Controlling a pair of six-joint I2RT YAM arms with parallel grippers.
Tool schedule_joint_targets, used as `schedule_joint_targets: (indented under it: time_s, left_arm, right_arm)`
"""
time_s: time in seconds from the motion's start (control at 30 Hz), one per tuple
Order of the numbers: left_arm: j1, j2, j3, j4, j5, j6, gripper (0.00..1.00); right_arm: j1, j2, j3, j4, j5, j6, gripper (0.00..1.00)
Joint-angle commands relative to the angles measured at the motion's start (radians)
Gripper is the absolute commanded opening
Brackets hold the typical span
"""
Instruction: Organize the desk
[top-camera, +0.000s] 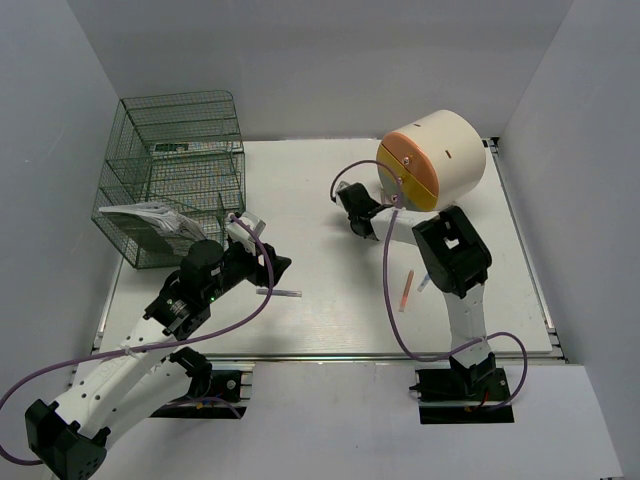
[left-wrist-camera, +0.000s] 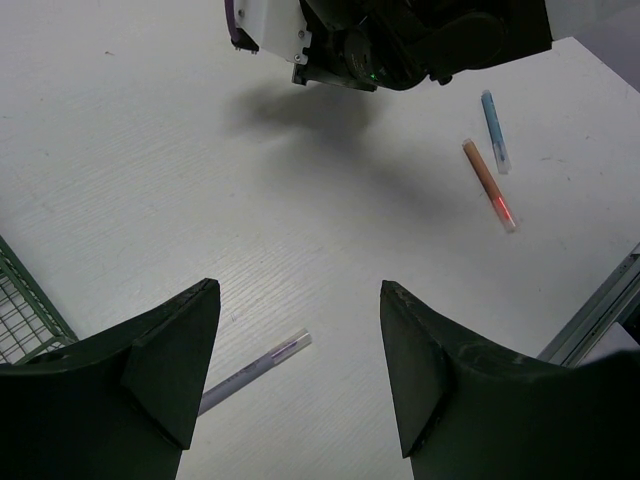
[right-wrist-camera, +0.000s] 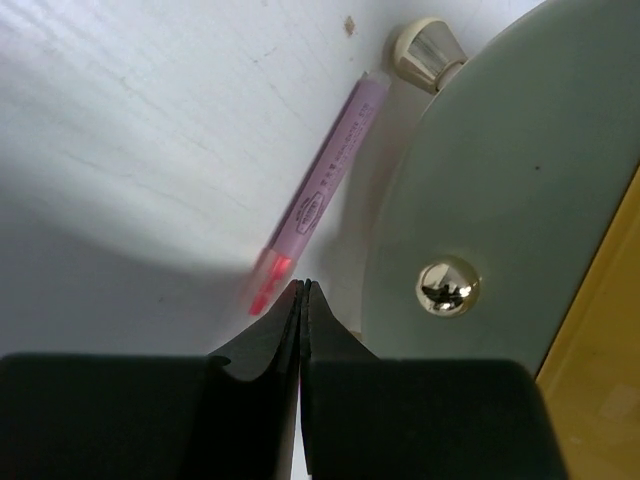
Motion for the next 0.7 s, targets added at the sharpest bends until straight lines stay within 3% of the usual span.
schedule_joint_targets:
  time_s: [0.0, 0.67]
  left_arm:
    - [-0.003, -0.008, -0.007, 0.006, 0.010, 0.006, 0.75]
    - [-0.003, -0.011, -0.008, 0.005, 0.005, 0.006, 0.75]
  right_arm:
    - [-0.013, 0.016, 0.064, 0.015, 0.044, 0.005, 0.00]
    - [-0.045, 0.063, 0.107, -0.030, -0.014, 0.037, 0.00]
